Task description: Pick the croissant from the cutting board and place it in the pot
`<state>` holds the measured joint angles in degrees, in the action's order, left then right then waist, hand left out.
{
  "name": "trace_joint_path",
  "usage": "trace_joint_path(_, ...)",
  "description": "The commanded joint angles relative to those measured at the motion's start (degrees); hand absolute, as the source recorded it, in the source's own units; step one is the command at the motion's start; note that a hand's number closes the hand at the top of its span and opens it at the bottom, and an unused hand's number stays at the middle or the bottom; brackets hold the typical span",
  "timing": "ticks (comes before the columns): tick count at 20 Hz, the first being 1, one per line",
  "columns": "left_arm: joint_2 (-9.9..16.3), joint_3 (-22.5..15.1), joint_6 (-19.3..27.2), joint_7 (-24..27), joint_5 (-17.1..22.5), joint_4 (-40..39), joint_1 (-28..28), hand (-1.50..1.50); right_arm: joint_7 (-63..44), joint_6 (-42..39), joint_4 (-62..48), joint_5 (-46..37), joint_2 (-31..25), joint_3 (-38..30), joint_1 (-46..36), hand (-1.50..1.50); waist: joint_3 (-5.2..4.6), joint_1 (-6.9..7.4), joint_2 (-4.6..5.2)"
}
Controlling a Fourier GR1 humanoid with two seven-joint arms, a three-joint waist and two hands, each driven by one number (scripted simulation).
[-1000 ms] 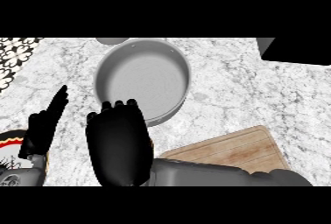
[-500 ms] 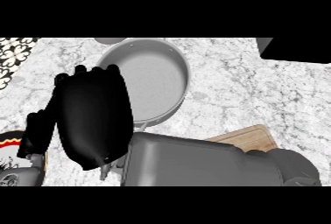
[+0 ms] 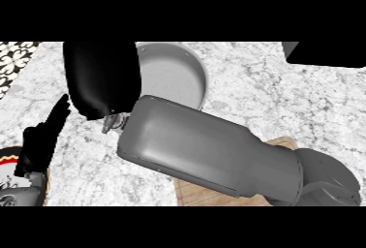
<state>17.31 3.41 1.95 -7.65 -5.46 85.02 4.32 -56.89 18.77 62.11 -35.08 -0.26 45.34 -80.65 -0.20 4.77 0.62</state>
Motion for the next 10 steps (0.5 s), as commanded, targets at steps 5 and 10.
trace_joint_path(5, -0.41, 0.35, -0.22, 1.04, -0.14, -1.60, 0.18, 0.00, 12.17, 7.68, -18.56, 8.25, 0.26, -2.86, -4.15, 1.50, -0.04, 0.37, 0.73)
trace_joint_path(10, 0.51, 0.69, -1.00, 0.90, 0.09, 0.15, 0.37, 0.00, 18.75, 7.52, -27.26, 10.84, 0.26, -1.06, -3.73, 1.50, -0.04, 1.58, 1.15)
